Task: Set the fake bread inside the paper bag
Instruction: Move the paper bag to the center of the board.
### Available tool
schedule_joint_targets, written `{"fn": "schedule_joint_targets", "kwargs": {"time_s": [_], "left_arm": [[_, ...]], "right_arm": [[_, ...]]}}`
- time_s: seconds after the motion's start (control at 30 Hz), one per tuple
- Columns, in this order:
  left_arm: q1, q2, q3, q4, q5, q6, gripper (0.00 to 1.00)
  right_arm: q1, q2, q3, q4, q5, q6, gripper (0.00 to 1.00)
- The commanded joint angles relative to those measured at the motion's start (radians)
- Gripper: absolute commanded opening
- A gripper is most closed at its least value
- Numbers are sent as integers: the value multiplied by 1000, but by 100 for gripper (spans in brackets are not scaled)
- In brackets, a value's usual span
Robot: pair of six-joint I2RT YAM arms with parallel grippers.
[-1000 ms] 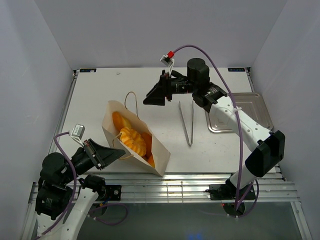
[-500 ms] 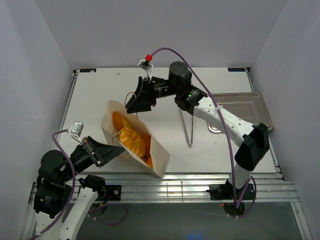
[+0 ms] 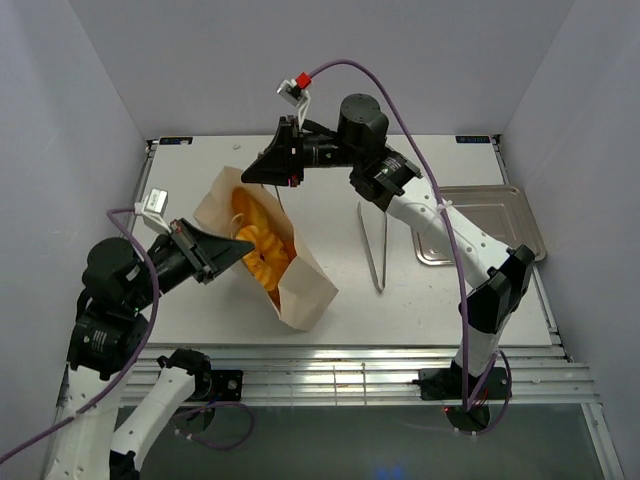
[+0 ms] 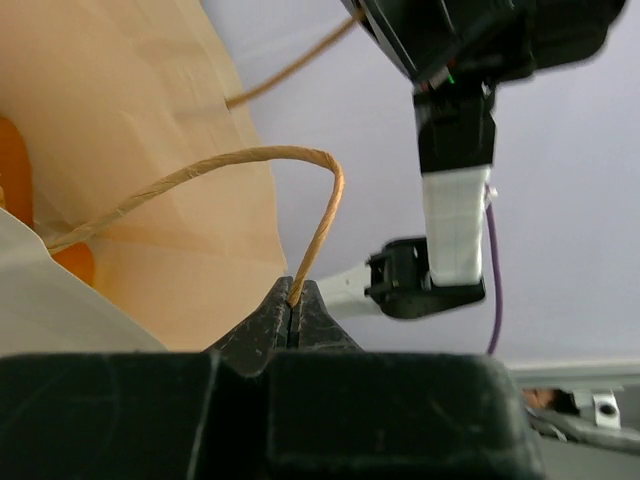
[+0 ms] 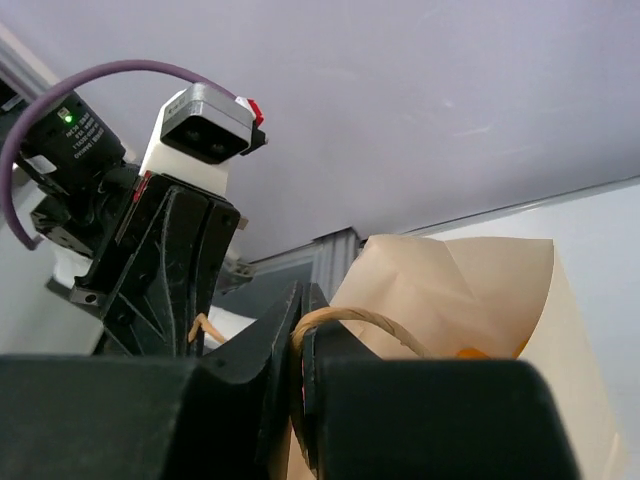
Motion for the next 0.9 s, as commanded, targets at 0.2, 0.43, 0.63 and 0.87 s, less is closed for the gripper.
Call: {"fn": "schedule_joint_targets", "kwargs": {"time_s": [0.2, 0.43, 0.63, 0.87], "left_arm": [[1, 408, 266, 119, -130, 210, 0], [11, 630, 305, 234, -58, 238, 0], [18, 715, 299, 320, -30, 223, 0], [18, 704, 251, 392, -16, 178, 0]], "right_arm": [[-187, -95, -107, 135, 42, 3, 8], [-292, -206, -312, 165, 48, -52, 8], [-385, -218, -375, 191, 5, -27, 8], [-434, -115, -264, 109, -38, -15, 10]]}}
